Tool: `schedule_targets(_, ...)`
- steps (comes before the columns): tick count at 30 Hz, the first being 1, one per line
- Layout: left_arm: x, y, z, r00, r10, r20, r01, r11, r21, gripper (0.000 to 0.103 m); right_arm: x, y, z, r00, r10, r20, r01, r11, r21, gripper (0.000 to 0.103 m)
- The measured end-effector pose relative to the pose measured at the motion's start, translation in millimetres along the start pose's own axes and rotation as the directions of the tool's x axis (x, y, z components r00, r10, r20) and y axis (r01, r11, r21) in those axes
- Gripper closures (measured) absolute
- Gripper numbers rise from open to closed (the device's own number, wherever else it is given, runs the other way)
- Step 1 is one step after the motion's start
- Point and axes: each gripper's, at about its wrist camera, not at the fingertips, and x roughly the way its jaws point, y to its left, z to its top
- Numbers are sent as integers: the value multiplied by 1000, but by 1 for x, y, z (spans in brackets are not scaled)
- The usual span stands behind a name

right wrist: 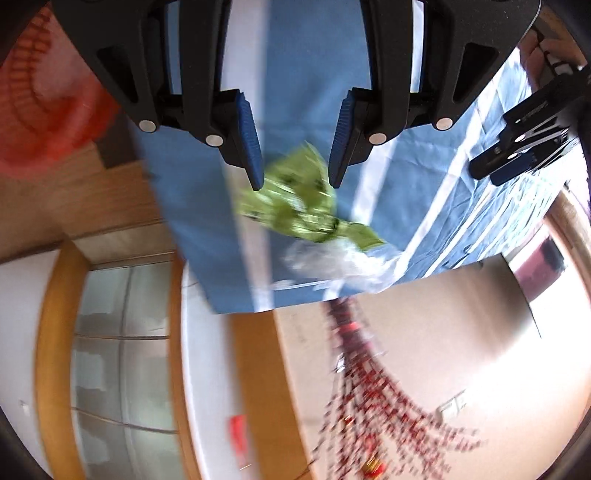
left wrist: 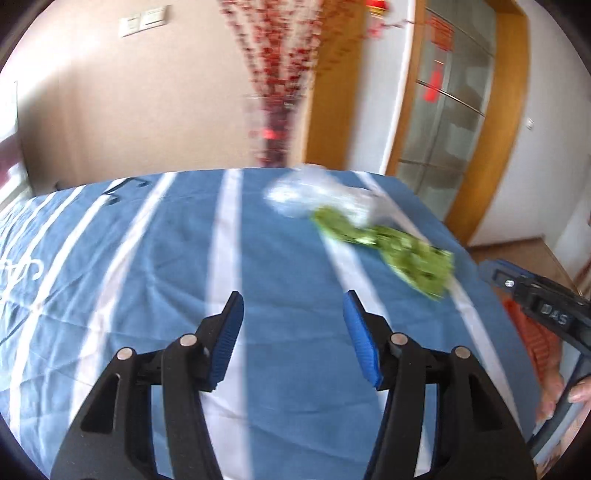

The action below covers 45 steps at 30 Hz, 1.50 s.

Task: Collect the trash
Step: 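Return to the table and grasp the yellow-green bag with the right gripper, then grasp the clear plastic bag with the left gripper while the right gripper lifts the yellow-green bag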

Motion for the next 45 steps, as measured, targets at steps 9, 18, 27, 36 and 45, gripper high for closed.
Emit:
schedule_targets(9,8,44,8,999,30,11,-30,998,-60,47,92,20,28,983,-100,-152,96,995,-30,65)
schedule_targets(18,23,47,8,1000,14,-13,-15,997,-76,47,101,19,17,976,-117,-185,104,991,-79,99)
schedule_targets(27,32,20,21,999,-30,-18,29,998,-48,47,13,-12,-14,993,-89,-83,87,996,-35,101)
schedule_targets(36,94,-66,81,997,-79,-15,79,997,2,31,-44,-80,-12,976,-215,34,210,971,113,101)
schedule_targets(45,184,-90,96,984,11,-180,-4,999,41,83,-50,-97,-16,980,-195,44,186,970,158,101)
